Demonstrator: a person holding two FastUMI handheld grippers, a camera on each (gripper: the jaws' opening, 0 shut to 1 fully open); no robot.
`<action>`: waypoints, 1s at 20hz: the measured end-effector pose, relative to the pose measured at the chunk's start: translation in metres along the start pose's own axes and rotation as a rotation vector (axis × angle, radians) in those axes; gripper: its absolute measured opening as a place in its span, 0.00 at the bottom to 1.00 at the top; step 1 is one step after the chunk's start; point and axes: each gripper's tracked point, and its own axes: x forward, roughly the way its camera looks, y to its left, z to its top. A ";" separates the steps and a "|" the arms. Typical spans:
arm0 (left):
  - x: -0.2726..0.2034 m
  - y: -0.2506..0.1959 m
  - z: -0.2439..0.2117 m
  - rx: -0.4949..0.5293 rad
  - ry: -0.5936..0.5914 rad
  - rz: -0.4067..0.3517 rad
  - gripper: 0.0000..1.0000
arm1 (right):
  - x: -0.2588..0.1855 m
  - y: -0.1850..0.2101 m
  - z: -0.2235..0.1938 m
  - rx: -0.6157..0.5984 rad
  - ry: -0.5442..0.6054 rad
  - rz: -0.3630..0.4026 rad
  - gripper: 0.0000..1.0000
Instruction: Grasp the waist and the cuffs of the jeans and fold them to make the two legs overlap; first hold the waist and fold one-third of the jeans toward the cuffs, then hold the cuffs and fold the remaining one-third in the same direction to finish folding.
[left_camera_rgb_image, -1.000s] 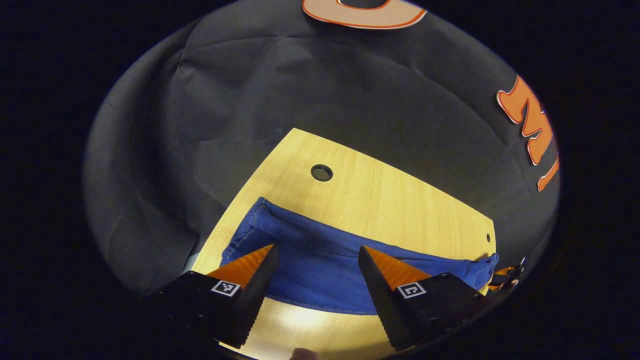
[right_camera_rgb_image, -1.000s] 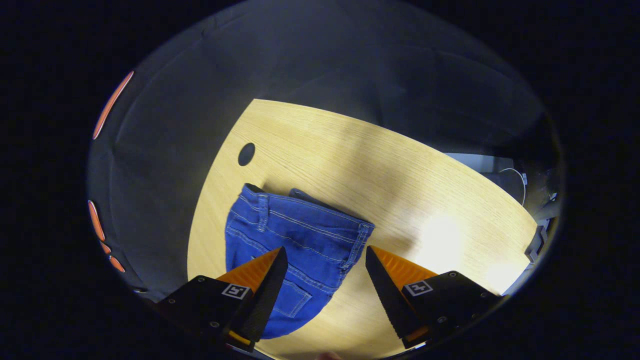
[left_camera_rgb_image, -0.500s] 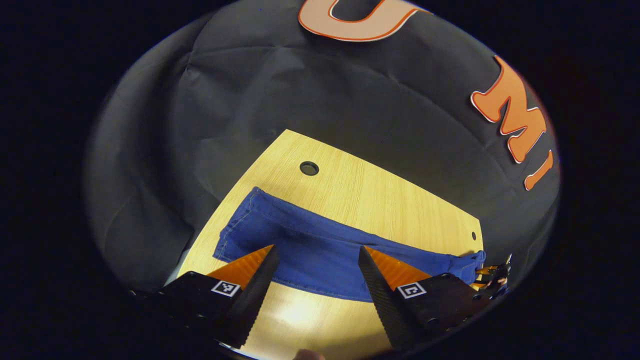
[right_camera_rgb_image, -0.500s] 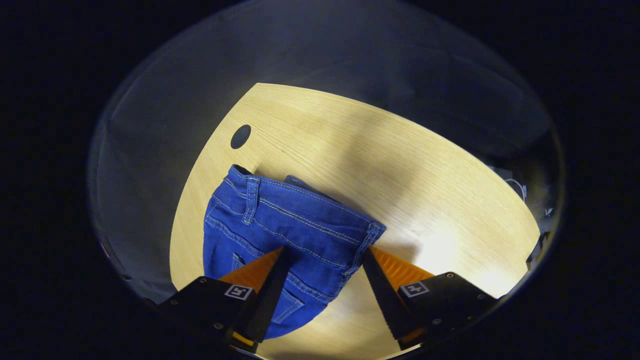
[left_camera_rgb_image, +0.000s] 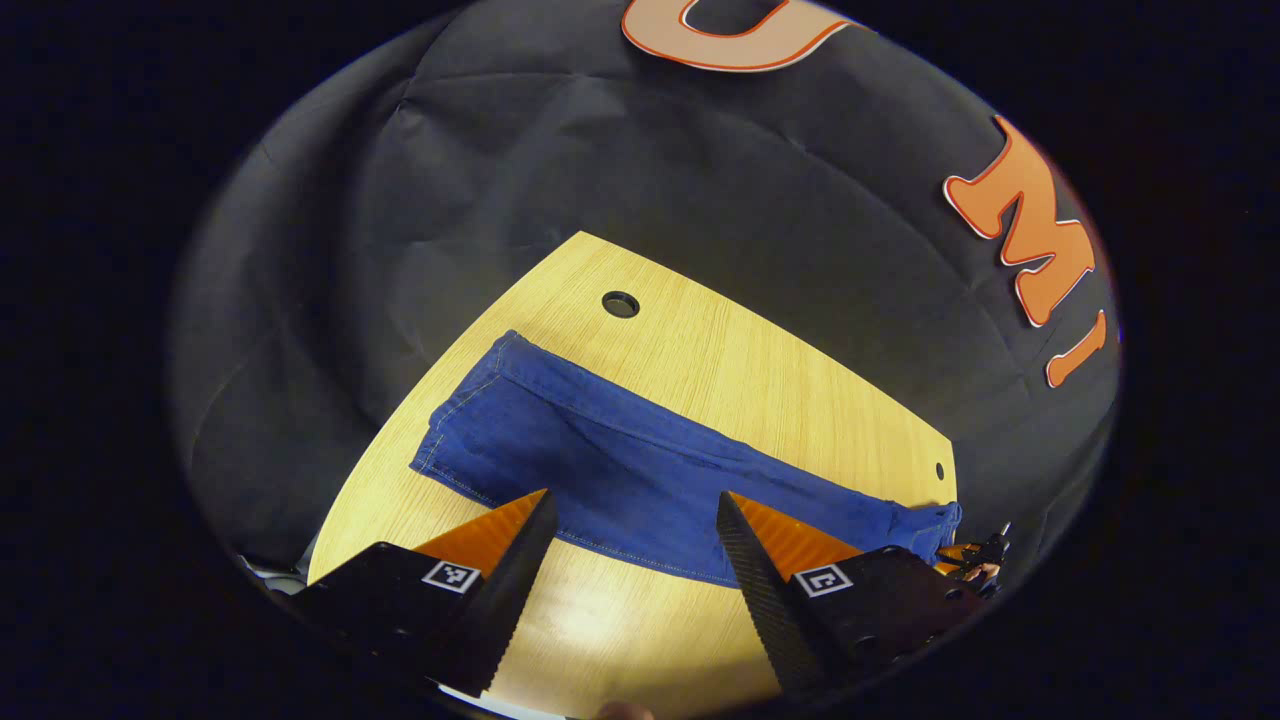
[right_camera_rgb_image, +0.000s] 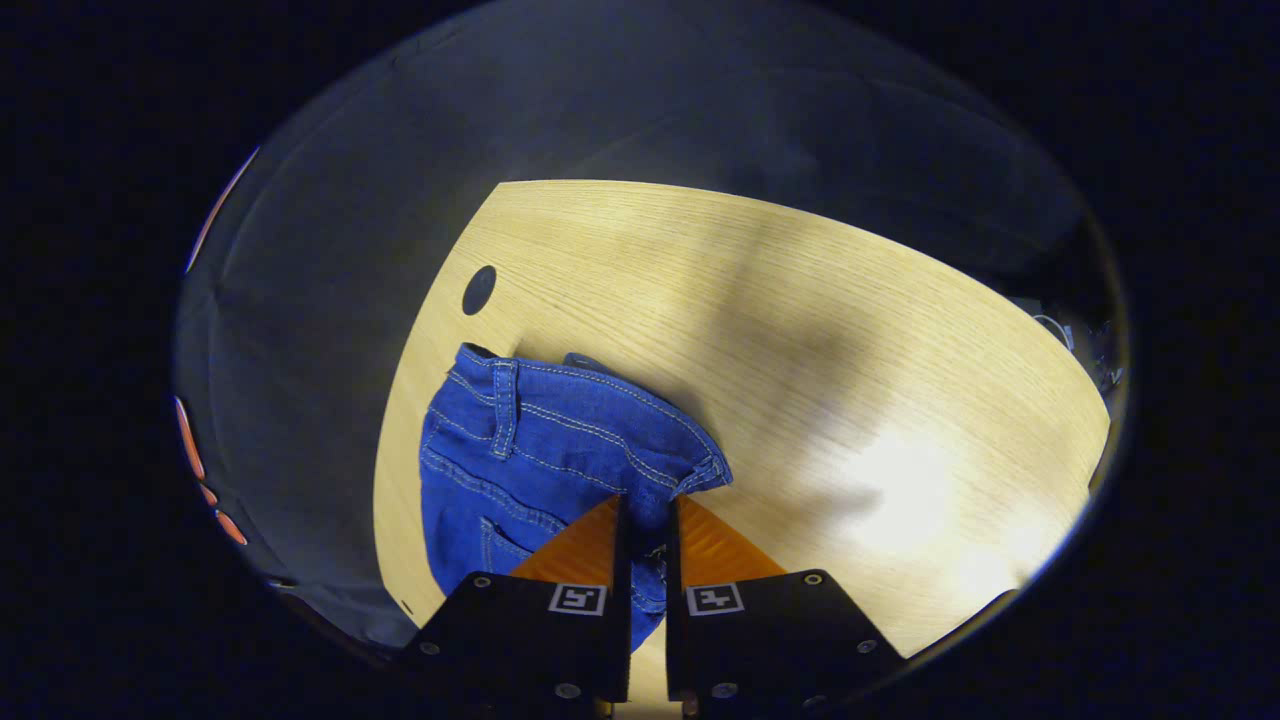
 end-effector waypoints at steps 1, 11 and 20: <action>0.001 0.000 0.000 -0.004 0.000 -0.005 0.98 | -0.005 0.001 0.001 0.003 -0.003 0.006 0.15; 0.012 -0.002 0.001 -0.017 -0.008 -0.038 0.98 | -0.059 0.057 -0.008 0.050 -0.035 0.219 0.15; 0.009 0.023 0.005 -0.087 -0.043 -0.051 0.98 | -0.108 0.125 -0.056 -0.078 -0.018 0.389 0.15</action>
